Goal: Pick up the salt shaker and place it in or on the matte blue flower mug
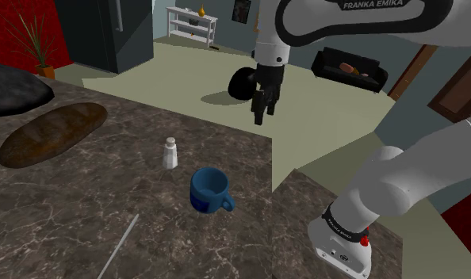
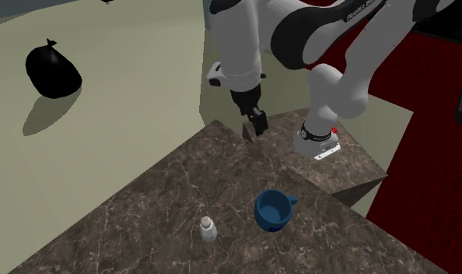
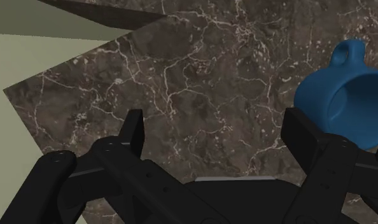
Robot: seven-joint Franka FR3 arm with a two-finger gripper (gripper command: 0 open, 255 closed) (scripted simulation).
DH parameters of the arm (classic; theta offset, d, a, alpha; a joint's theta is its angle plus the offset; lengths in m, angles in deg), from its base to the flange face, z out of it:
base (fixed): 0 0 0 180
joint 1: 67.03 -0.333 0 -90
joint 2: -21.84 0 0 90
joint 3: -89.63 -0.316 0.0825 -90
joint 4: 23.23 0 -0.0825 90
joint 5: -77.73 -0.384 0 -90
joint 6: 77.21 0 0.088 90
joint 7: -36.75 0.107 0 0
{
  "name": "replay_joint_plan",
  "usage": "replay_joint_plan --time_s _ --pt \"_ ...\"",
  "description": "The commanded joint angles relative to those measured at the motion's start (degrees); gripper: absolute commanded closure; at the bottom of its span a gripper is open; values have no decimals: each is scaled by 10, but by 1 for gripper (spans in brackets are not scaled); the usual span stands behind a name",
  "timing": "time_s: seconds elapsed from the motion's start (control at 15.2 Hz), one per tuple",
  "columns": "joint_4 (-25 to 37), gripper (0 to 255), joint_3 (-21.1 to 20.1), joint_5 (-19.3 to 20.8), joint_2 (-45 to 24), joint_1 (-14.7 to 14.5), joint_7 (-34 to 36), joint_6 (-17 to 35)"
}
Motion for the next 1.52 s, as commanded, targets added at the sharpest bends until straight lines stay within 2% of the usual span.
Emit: replay_joint_plan --time_s 0.0,0.4,0.79,1.12,1.45 --pt "16 0 -15 -6 -38 -5 19 24" --pt "93 0 -50 -2 -163 -17 70 73" --pt "196 0 -73 20 -294 -35 121 100" --pt "305 0 -81 48 -408 -59 161 103" --pt "443 0 -81 76 -529 -93 193 84"
